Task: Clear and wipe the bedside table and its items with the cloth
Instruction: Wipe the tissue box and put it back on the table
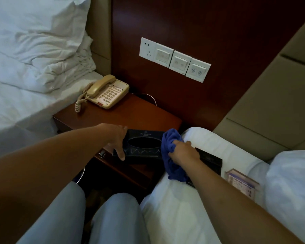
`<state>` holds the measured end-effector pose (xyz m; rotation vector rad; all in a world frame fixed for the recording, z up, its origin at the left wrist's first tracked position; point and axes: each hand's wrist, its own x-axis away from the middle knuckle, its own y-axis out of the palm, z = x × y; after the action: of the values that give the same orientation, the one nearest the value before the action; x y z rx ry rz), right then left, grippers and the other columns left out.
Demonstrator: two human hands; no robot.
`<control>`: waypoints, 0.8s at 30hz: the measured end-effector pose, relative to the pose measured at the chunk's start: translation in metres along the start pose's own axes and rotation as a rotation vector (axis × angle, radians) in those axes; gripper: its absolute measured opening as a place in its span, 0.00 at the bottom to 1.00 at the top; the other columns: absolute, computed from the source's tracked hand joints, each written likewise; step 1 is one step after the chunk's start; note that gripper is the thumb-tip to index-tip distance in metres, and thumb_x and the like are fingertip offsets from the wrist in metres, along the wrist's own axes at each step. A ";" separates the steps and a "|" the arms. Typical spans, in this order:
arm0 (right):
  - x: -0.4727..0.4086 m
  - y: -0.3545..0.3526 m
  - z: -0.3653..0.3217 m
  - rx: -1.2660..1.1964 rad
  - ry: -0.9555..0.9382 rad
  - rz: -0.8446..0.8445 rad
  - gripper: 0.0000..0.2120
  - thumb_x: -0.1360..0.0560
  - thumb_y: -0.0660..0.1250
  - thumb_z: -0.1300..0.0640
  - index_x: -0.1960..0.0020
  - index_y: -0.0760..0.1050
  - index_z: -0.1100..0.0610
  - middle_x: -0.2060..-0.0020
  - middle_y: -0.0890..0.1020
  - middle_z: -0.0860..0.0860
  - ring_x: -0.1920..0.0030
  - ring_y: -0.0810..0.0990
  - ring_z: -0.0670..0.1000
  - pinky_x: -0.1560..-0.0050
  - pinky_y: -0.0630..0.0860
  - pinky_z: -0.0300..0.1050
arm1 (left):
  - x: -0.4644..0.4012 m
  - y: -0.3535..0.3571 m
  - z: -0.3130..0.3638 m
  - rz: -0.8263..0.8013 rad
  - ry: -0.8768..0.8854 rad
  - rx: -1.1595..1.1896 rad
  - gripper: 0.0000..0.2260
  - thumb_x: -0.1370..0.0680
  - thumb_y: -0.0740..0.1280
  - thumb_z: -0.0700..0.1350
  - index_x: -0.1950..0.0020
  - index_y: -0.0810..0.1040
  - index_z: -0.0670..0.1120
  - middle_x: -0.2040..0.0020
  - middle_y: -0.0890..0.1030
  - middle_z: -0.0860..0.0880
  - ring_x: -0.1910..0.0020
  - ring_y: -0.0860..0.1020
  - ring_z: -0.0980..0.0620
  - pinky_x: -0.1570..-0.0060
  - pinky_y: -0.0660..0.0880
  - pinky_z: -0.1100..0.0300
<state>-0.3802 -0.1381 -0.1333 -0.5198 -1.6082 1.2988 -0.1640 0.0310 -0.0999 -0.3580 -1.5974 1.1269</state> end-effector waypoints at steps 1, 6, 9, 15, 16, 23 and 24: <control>0.002 0.001 0.003 -0.020 -0.012 0.011 0.22 0.20 0.64 0.46 0.28 0.65 0.45 0.32 0.66 0.57 0.38 0.74 0.62 0.42 0.74 0.55 | 0.001 0.000 0.001 -0.002 -0.002 -0.002 0.67 0.41 0.79 0.71 0.16 0.45 0.47 0.18 0.59 0.47 0.23 0.65 0.42 0.28 0.69 0.44; -0.008 -0.004 0.002 -0.017 -0.039 0.000 0.21 0.21 0.65 0.46 0.30 0.66 0.43 0.32 0.67 0.58 0.39 0.74 0.61 0.46 0.74 0.54 | -0.005 0.002 -0.003 -0.003 0.013 0.015 0.66 0.41 0.79 0.71 0.16 0.45 0.48 0.18 0.58 0.47 0.22 0.65 0.43 0.27 0.69 0.44; -0.021 -0.009 0.001 -0.078 -0.035 0.054 0.20 0.22 0.66 0.44 0.32 0.69 0.45 0.36 0.72 0.58 0.42 0.77 0.60 0.47 0.75 0.52 | -0.010 0.006 -0.007 0.011 0.037 0.030 0.66 0.40 0.79 0.71 0.16 0.46 0.48 0.18 0.58 0.48 0.22 0.65 0.43 0.28 0.69 0.44; -0.038 -0.019 -0.010 -0.093 -0.058 0.012 0.22 0.24 0.69 0.41 0.34 0.71 0.47 0.38 0.76 0.57 0.46 0.78 0.60 0.44 0.78 0.56 | -0.012 0.006 -0.007 0.006 0.045 0.015 0.65 0.38 0.80 0.68 0.16 0.44 0.46 0.17 0.57 0.46 0.21 0.63 0.42 0.26 0.68 0.43; -0.036 -0.020 -0.011 -0.083 -0.059 0.015 0.21 0.24 0.69 0.42 0.34 0.71 0.47 0.38 0.76 0.57 0.46 0.78 0.60 0.44 0.78 0.55 | -0.011 0.006 -0.007 0.006 0.044 0.018 0.64 0.37 0.80 0.68 0.16 0.44 0.46 0.17 0.57 0.46 0.21 0.63 0.42 0.26 0.68 0.43; -0.002 -0.021 -0.022 0.139 -0.076 0.045 0.17 0.20 0.63 0.48 0.33 0.70 0.47 0.31 0.66 0.57 0.43 0.76 0.59 0.46 0.76 0.54 | -0.010 0.011 -0.014 0.036 0.051 0.062 0.67 0.41 0.80 0.70 0.16 0.44 0.48 0.17 0.57 0.47 0.21 0.63 0.42 0.27 0.68 0.41; 0.001 -0.021 -0.026 0.184 -0.087 0.039 0.16 0.21 0.64 0.50 0.33 0.71 0.48 0.30 0.65 0.56 0.43 0.77 0.59 0.48 0.75 0.53 | -0.011 0.012 -0.016 0.040 0.055 0.075 0.67 0.41 0.80 0.71 0.16 0.44 0.49 0.17 0.56 0.48 0.21 0.62 0.43 0.26 0.67 0.41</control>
<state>-0.3534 -0.1311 -0.1149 -0.3880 -1.5362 1.4995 -0.1502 0.0364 -0.1171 -0.3702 -1.5020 1.1942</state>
